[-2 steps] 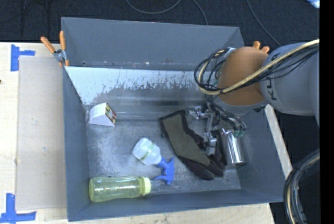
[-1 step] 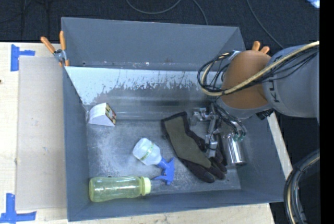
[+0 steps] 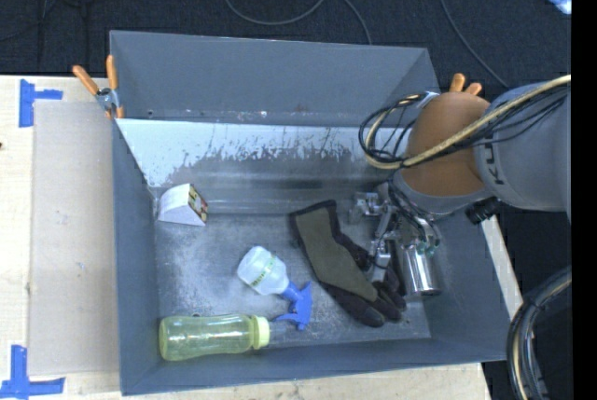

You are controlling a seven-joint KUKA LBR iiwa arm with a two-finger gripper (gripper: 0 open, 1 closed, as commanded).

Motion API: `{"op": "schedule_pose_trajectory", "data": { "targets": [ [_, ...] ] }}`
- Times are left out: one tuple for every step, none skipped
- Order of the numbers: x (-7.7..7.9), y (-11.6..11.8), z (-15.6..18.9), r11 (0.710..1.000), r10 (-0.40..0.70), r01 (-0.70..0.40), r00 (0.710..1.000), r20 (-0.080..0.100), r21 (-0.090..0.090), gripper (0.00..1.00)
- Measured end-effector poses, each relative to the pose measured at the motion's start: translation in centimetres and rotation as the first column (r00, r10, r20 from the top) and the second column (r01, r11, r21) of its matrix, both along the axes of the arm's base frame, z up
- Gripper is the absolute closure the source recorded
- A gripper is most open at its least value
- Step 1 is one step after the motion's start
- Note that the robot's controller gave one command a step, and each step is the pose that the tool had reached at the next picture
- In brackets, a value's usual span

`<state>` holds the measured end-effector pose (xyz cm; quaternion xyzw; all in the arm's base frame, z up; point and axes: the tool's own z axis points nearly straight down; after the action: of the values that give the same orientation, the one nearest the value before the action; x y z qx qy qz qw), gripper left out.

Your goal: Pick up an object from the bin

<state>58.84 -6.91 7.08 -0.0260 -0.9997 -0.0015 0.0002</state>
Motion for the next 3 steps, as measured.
{"op": "schedule_pose_trajectory", "data": {
  "targets": [
    [-3.1,0.1,0.0,0.986,0.168,-0.168,0.986,0.000,0.000,1.00],
    [-3.1,0.1,0.0,0.986,0.168,-0.168,0.986,0.000,0.000,1.00],
    [-3.6,0.0,3.8,0.982,0.191,-0.191,0.982,-0.008,0.004,1.00]
  ]
}}
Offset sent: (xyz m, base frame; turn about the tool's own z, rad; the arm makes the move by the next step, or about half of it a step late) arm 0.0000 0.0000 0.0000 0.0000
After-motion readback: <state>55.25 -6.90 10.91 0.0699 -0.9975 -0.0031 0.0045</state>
